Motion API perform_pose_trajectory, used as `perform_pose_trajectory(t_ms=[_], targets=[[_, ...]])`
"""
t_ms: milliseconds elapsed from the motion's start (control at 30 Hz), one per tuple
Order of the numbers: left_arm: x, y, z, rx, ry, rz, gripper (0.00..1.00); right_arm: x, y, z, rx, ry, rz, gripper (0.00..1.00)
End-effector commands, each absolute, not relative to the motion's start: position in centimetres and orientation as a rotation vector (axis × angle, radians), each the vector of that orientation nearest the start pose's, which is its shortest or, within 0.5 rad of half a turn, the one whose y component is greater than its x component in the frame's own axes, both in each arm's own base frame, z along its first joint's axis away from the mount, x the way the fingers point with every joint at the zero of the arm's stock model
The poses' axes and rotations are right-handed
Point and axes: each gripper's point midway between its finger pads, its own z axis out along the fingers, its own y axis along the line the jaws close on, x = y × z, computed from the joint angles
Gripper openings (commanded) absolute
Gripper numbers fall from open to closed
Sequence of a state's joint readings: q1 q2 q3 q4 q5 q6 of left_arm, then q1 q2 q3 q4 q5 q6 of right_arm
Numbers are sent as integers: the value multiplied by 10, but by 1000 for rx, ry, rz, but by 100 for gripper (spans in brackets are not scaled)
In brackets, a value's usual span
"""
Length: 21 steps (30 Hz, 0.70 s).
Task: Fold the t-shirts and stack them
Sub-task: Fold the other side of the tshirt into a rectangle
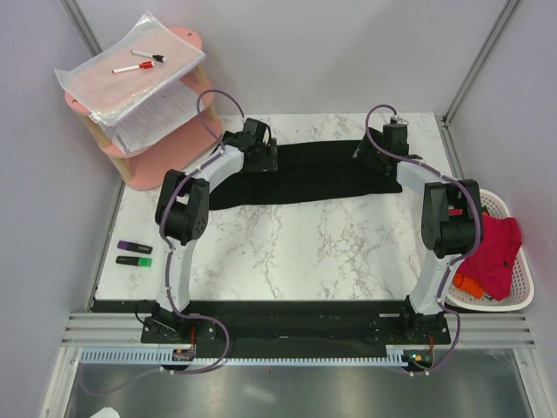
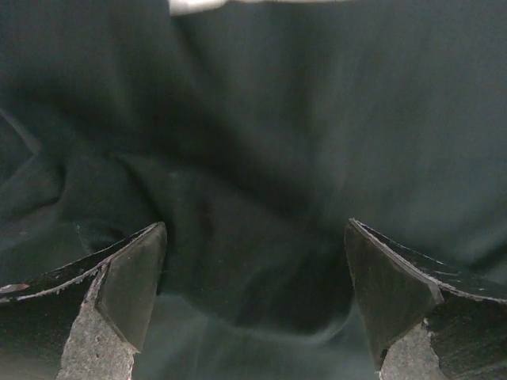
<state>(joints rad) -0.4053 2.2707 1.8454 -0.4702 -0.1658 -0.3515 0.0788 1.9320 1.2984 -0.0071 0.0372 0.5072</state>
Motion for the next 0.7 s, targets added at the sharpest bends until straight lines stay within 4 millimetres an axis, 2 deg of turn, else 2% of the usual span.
perform_pose_trajectory(t_ms=[0,33,67,100,133,200,267,400,467,500,600,667], targets=[[500,-211,100,-63,2353,-258,100,532,62,96,460,2137,326,98],[501,-211,121,-87,2286,-296,100,532,63,96,460,2135,334,98],[495,-208,122,-98,2280,-299,100,532,63,96,458,2135,333,98],[484,-204,110,-107,2302,-291,100,532,63,95,459,2136,331,98],[480,-204,121,-113,2274,-313,100,532,64,94,457,2140,332,98],[470,-204,116,-114,2292,-325,100,531,64,92,463,2142,334,98],[463,-208,118,-95,2295,-338,100,532,63,92,463,2140,331,98],[445,-214,101,-66,2340,-315,100,532,64,89,469,2144,337,98],[444,-217,92,-64,2356,-310,100,532,68,88,460,2149,361,98],[445,-217,82,-63,2376,-295,100,532,68,87,460,2151,364,98],[453,-222,66,-73,2392,-293,100,532,70,88,454,2152,370,98],[461,-224,63,-80,2383,-285,100,532,68,88,457,2150,366,98]])
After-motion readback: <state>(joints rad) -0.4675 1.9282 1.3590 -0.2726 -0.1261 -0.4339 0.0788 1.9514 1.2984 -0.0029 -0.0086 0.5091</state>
